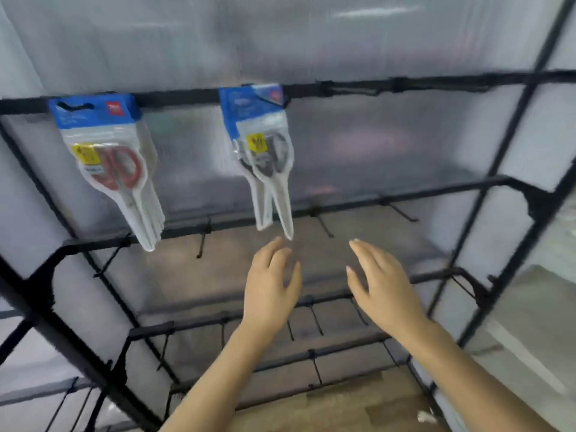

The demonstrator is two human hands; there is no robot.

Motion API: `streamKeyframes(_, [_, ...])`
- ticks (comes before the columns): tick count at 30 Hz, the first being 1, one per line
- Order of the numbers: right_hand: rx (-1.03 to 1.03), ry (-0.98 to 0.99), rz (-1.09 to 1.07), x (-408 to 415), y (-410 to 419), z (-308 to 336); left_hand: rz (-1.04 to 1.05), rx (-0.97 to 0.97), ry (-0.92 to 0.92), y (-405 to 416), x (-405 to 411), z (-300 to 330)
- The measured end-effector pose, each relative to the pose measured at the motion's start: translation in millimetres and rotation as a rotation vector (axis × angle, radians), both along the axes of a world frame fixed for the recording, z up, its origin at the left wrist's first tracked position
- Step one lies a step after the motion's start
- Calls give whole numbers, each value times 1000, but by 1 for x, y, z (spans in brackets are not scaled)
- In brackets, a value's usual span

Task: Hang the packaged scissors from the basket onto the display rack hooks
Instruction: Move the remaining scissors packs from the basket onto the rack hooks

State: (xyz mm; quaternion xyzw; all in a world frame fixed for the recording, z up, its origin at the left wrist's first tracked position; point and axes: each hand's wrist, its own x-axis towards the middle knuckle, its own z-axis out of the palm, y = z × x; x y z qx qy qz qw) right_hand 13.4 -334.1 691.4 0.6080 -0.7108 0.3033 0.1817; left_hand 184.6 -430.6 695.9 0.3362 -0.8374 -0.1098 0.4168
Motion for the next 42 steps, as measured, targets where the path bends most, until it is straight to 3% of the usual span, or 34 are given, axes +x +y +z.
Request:
streamKeyframes(9, [244, -217, -530, 27, 163, -119, -507, 82, -362, 68, -20, -104])
streamKeyframes(13, [226, -301, -805, 59, 236, -146, -812, 80, -504, 121, -50, -128])
streamKeyframes(18, [203, -397, -1142, 92, 327, -163, -1100, -81, -519, 203, -97, -148])
streamKeyframes(21, [202, -437, -1278, 105, 379, -169, -1225, -32, -634, 256, -111, -152])
streamKeyframes(25, [198, -500, -1404, 108, 433, -186, -1380, 18, -612, 310, -125, -164])
streamKeyframes(26, [208, -531, -1424, 106, 443, -193, -1371, -15, -601, 320, -130, -171])
streamKeyframes(31, [228, -647, -1455, 98, 481, -235, -1369, 179, -803, 368, -153, -217])
streamKeyframes(42, [366, -943, -1405, 76, 536, -393, -1275, 196, -1115, 411, -183, -367])
